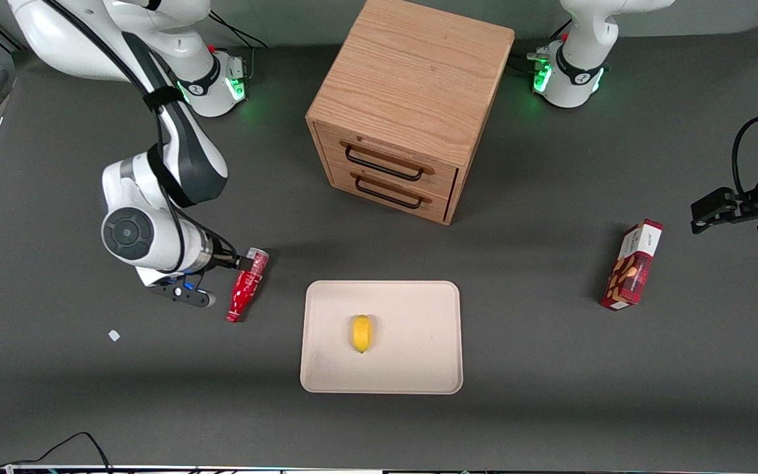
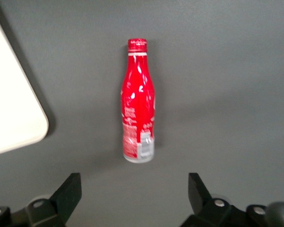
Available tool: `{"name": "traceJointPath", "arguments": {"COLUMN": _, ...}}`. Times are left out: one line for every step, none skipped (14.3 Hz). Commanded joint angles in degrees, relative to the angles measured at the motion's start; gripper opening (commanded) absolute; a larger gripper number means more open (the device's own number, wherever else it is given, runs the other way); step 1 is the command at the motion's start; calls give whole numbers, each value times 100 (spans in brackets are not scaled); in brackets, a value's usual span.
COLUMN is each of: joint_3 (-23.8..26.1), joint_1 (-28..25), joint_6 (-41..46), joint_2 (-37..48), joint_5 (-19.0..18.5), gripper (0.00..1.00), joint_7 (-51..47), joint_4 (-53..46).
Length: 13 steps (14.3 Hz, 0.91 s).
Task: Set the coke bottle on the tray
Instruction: 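Move the right gripper down over the red Coca-Cola bottle, then close the right gripper on the bottle and lift it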
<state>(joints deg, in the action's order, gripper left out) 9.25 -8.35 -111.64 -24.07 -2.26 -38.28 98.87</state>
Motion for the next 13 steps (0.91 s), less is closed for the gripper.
{"name": "traceJointPath", "arguments": {"joint_3": -2, "joint_1": -18, "joint_6": -217, "joint_2": -204, "joint_5": -99, "gripper": 100, "joint_7": -338, "joint_4": -97}}
{"name": "traceJointPath", "arguments": {"joint_3": -2, "joint_1": -1, "joint_6": -374, "joint_2": -169, "joint_5": -99, "gripper": 100, "joint_7": -347, "joint_4": 52}}
{"name": "traceJointPath", "arguments": {"joint_3": -11, "joint_1": 17, "joint_6": -619, "joint_2": -125, "joint_5": -108, "gripper": 100, "joint_7": -347, "joint_4": 288}}
{"name": "traceJointPath", "arguments": {"joint_3": -11, "joint_1": 35, "joint_6": -857, "joint_2": -107, "joint_5": -116, "gripper": 100, "joint_7": -347, "joint_4": 456}}
{"name": "traceJointPath", "arguments": {"joint_3": -11, "joint_1": 26, "joint_6": -946, "joint_2": -151, "joint_5": -177, "gripper": 100, "joint_7": -356, "joint_4": 483}}
{"name": "traceJointPath", "arguments": {"joint_3": -11, "joint_1": 35, "joint_6": -973, "joint_2": -186, "joint_5": -274, "gripper": 100, "joint_7": -356, "joint_4": 484}}
{"name": "traceJointPath", "arguments": {"joint_3": -11, "joint_1": 35, "joint_6": -1069, "joint_2": -230, "joint_5": -336, "gripper": 100, "joint_7": -365, "joint_4": 501}}
{"name": "traceJointPath", "arguments": {"joint_3": -11, "joint_1": 70, "joint_6": -1235, "joint_2": -265, "joint_5": -336, "gripper": 100, "joint_7": -460, "joint_4": 580}}
{"name": "traceJointPath", "arguments": {"joint_3": -11, "joint_1": 96, "joint_6": -1420, "joint_2": -283, "joint_5": -345, "gripper": 100, "joint_7": -601, "joint_4": 659}}
{"name": "traceJointPath", "arguments": {"joint_3": -11, "joint_1": 105, "joint_6": -1543, "joint_2": -309, "joint_5": -345, "gripper": 100, "joint_7": -637, "joint_4": 703}}
{"name": "traceJointPath", "arguments": {"joint_3": -11, "joint_1": 105, "joint_6": -1580, "joint_2": -362, "joint_5": -345, "gripper": 100, "joint_7": -794, "joint_4": 703}}
{"name": "traceJointPath", "arguments": {"joint_3": -20, "joint_1": 88, "joint_6": -1684, "joint_2": -458, "joint_5": -345, "gripper": 100, "joint_7": -995, "joint_4": 712}}
{"name": "traceJointPath", "arguments": {"joint_3": -20, "joint_1": 79, "joint_6": -1833, "joint_2": -520, "joint_5": -345, "gripper": 100, "joint_7": -1058, "joint_4": 730}}
